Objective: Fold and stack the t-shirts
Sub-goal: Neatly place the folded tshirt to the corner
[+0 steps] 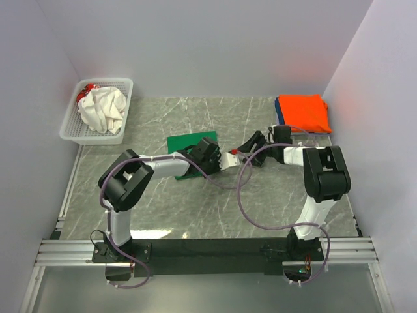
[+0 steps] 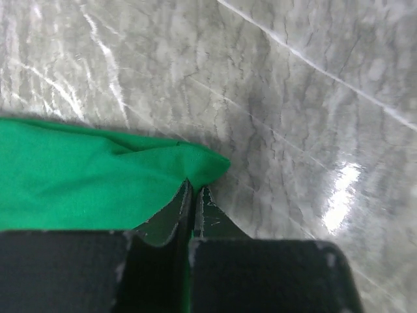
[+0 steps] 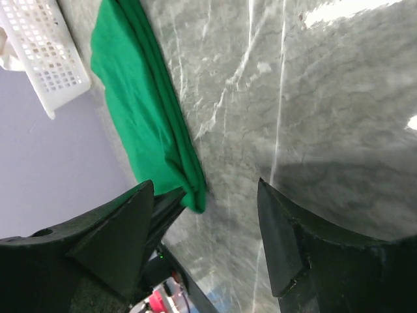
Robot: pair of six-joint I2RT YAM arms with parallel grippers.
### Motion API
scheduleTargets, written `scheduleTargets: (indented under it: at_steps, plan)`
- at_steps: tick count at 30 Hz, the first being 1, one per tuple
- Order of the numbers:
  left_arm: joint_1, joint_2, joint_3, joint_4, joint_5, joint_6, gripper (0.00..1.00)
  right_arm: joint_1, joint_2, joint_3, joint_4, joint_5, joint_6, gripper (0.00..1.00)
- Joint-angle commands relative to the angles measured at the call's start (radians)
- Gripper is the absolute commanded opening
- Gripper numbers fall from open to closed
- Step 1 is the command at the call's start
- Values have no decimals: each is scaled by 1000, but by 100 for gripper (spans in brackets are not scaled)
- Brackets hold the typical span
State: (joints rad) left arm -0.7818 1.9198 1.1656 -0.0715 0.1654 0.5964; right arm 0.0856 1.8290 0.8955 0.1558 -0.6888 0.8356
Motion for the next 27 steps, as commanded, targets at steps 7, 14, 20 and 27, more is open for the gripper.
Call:
scheduleTargets:
  at_steps: [7,14,20,27]
  plan:
    - [85,-123,83,-34,220,-156,1,126,39,-63,330,61,263,76]
    - [99,-120,106,-56,255,-182,1,209,105,-63,470,109,405,78]
    - [99,-110,114,-51,260,-188,1,255,159,-44,531,198,468,79]
    - [101,-96,128,-36,263,-205,1,286,249,16,542,258,488,54]
